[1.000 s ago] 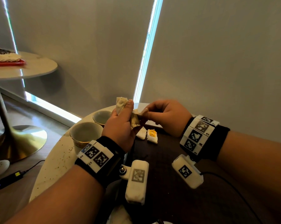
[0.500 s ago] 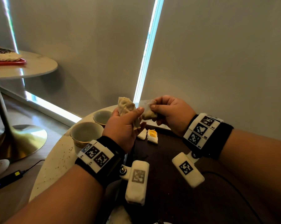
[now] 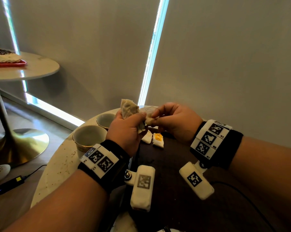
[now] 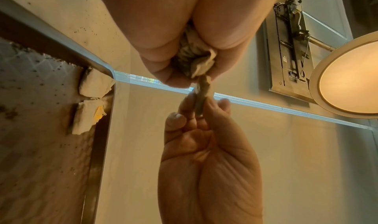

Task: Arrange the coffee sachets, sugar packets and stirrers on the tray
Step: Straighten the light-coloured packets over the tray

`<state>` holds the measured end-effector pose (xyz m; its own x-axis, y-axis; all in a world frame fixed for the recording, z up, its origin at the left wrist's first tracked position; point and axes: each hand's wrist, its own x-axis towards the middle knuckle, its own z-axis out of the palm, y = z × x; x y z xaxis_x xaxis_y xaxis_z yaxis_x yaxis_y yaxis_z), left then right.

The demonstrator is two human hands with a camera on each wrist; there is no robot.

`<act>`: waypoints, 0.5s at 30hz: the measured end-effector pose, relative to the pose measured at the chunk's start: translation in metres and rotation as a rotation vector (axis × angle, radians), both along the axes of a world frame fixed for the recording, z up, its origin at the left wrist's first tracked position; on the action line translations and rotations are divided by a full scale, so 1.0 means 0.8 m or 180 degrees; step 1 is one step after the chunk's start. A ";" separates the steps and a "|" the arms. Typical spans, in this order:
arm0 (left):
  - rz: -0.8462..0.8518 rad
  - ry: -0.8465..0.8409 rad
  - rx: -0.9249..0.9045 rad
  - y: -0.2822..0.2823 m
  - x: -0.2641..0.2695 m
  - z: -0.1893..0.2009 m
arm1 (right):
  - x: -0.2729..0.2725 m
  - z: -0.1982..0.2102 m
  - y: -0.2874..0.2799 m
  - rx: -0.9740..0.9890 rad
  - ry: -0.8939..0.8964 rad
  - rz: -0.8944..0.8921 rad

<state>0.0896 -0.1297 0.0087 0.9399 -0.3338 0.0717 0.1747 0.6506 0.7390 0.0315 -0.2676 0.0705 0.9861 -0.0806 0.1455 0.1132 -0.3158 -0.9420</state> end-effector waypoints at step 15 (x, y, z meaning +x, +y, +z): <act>0.0186 0.0062 -0.0086 0.010 -0.009 0.014 | 0.039 -0.029 -0.013 -0.0679 0.1208 -0.0867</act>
